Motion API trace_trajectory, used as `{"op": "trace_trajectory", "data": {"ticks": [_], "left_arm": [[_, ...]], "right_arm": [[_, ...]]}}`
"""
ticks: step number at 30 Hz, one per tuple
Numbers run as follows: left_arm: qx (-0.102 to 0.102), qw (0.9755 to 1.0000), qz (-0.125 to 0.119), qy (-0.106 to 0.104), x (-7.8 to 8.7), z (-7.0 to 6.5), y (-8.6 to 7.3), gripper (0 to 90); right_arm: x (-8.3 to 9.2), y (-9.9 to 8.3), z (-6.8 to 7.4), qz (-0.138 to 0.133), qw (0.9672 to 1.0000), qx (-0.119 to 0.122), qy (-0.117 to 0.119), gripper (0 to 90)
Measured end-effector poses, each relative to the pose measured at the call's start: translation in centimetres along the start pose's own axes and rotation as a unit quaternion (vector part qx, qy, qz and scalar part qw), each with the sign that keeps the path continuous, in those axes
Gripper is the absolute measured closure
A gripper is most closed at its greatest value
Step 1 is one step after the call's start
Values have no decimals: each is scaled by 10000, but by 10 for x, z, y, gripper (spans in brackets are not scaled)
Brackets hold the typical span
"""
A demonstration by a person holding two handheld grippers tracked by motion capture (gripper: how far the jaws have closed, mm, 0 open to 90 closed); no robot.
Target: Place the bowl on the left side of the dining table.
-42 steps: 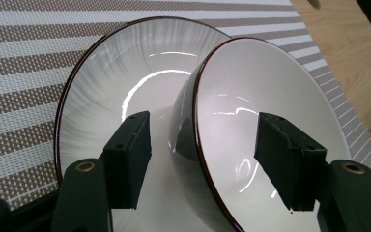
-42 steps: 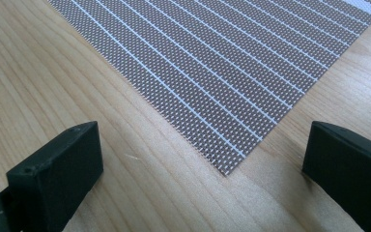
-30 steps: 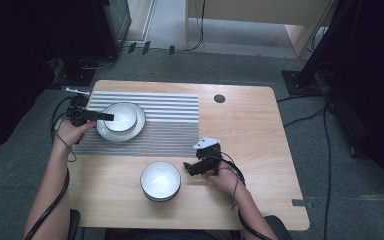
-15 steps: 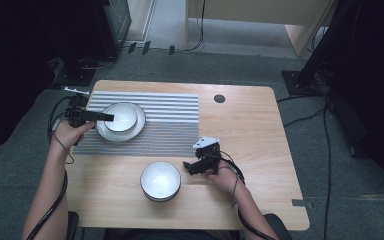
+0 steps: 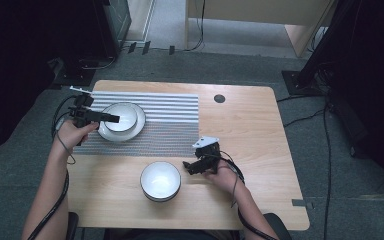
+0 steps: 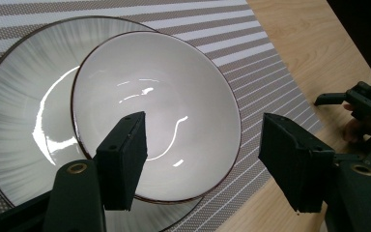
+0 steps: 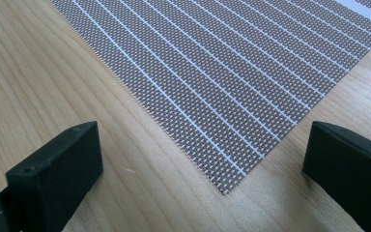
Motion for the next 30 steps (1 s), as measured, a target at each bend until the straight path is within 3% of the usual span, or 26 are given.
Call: {"op": "trace_trajectory", "data": {"ticks": [14,18,30], "left_arm": [[-385,9989,248,-119,-15,-28,0,333],[-400,9987,298,-117,-16,-32,1,333],[-626,9975,265,-214,-15,-51,2,331]], "right_arm": [[0,0,0,5,10000,-23,-6,0],[-1,1,0,1,10000,-26,-11,0],[-1,1,0,-2,10000,-32,-17,0]]}}
Point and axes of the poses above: each handheld gripper's, and its own axes: x roughly backward along the jaws, y roughly out of its top, z roughly to its left, the point moved 3 cm from there along -x, roughly forward along the jaws, and after that the axes turned 13 degrees about y, right-handed, at the moved point
